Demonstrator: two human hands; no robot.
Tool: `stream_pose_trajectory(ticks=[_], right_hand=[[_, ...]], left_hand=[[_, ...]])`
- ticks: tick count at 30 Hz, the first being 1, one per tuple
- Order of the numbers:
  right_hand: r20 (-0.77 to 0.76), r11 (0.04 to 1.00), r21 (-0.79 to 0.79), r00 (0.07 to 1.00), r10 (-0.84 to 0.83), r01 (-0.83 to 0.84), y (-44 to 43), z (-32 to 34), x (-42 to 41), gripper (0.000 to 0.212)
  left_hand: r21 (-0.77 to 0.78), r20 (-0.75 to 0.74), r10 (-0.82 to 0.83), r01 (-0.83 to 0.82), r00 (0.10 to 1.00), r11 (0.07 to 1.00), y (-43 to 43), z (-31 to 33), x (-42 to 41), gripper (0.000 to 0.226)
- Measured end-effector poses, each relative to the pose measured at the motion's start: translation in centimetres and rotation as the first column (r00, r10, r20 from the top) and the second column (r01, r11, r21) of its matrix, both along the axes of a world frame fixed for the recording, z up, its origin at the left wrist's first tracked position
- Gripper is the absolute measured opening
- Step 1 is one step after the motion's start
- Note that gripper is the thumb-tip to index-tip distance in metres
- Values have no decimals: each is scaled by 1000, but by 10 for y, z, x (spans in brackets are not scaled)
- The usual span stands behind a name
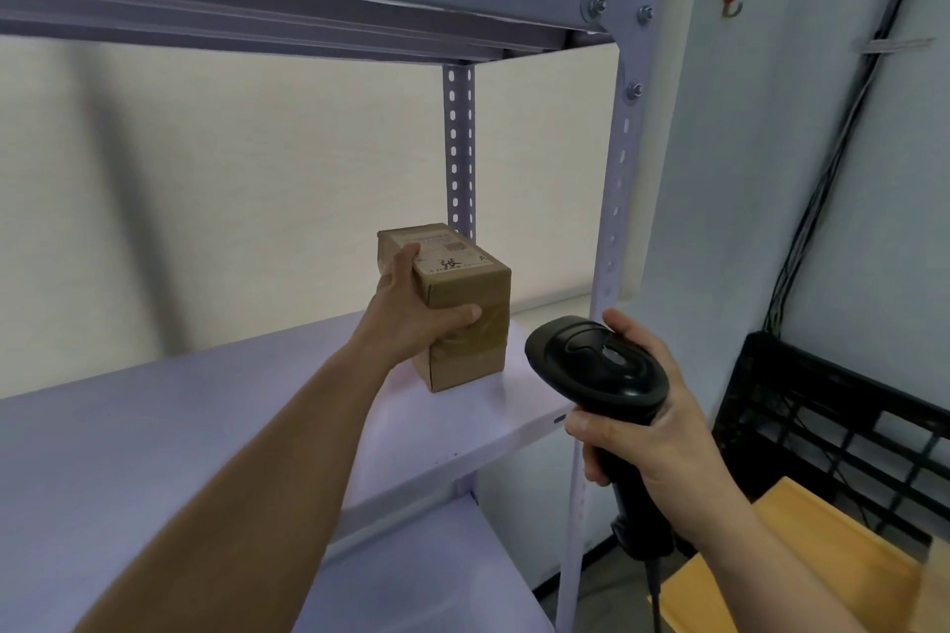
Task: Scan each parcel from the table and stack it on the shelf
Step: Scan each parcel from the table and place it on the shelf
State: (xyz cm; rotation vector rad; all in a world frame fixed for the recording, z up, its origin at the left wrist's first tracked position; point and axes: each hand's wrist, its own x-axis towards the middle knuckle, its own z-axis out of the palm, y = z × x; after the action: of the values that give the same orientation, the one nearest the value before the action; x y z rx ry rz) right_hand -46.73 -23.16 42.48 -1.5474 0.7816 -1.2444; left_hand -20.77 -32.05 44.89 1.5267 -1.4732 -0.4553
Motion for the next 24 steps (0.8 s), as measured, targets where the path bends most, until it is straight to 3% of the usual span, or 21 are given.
stream_pose_trajectory(ticks=[7,13,20,24], right_hand=[[40,999,43,999,-9,7,-17,-12,7,86],[79,998,41,995,-56,53,-29,-15,8,88],[94,998,28,994,-59,56,-19,-15,-15,84],[45,999,18,998,-50,49,-2,-18,-44,84]], left_hand=[[39,4,31,-31,1000,999,-46,7,11,123],[32,44,40,-42,998,999,-79,3,20,111],[47,48,46,-48,998,998,-73,9,12,134],[18,93,132,-134,987,991,-55,12,-13,130]])
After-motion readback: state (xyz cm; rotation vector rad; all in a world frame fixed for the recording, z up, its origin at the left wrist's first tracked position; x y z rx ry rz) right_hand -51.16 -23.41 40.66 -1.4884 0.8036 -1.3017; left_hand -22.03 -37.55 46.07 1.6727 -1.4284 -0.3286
